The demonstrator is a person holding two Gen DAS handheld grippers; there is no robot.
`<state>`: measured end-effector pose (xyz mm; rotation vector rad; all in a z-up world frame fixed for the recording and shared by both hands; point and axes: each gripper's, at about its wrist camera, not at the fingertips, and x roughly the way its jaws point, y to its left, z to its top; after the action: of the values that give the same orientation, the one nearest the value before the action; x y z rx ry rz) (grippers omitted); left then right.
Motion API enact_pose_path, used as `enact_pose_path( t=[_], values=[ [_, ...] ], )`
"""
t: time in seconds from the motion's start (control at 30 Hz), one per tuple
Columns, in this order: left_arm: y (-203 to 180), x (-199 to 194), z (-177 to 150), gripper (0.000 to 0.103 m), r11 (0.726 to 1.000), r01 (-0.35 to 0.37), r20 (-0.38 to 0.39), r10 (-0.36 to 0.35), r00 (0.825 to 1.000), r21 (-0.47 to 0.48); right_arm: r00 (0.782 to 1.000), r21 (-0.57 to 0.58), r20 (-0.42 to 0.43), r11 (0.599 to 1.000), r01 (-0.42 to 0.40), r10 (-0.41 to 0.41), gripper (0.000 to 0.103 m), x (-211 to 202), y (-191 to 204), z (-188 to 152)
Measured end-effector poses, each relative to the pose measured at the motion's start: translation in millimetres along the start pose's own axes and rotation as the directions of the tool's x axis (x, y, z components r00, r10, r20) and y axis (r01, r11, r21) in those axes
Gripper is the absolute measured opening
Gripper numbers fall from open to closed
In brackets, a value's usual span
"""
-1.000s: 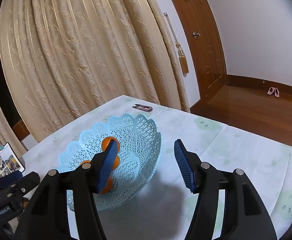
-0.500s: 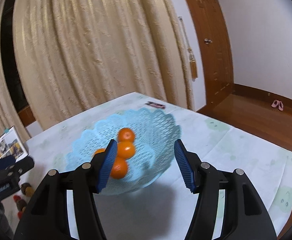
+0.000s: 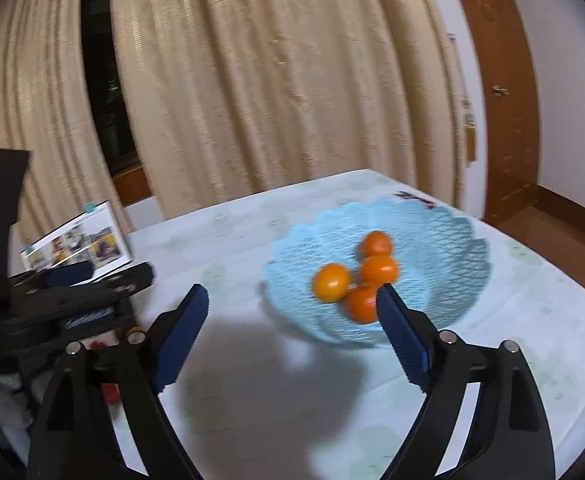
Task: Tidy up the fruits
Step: 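Withdraw both tools from the basket back toward the remaining fruit, then grasp a dark brown wrinkled fruit with the left tool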
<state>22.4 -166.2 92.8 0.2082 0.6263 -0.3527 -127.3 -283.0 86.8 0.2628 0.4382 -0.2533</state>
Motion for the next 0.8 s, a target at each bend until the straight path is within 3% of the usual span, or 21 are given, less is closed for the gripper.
enact_pose_path(
  t=[0.2, 0.53, 0.63, 0.8],
  values=[
    [49.1, 13.2, 2.4, 0.088, 0.994, 0.043, -0.070, -0.050, 0.996, -0.098, 0.993, -0.078, -0.078, 0.992, -0.098, 0.092, 0.090, 5.4, 34.0, -7.5],
    [101.0, 40.0, -4.0, 0.088, 0.985, 0.027, -0.170, -0.056, 0.984, -0.169, 0.959, -0.087, -0.213, 0.974, -0.209, 0.186, 0.090, 17.4, 62.1, -24.6],
    [104.6, 54.0, -10.9, 0.080, 0.983, 0.031, -0.227, -0.072, 0.971, -0.182, 0.950, -0.077, -0.244, 0.972, -0.220, 0.196, 0.090, 21.7, 64.4, -28.2],
    [105.5, 78.7, -27.0, 0.069, 0.975, 0.035, -0.341, -0.111, 0.934, -0.220, 0.941, -0.078, -0.277, 0.972, -0.222, 0.193, 0.090, 27.2, 68.2, -31.7]
  ],
)
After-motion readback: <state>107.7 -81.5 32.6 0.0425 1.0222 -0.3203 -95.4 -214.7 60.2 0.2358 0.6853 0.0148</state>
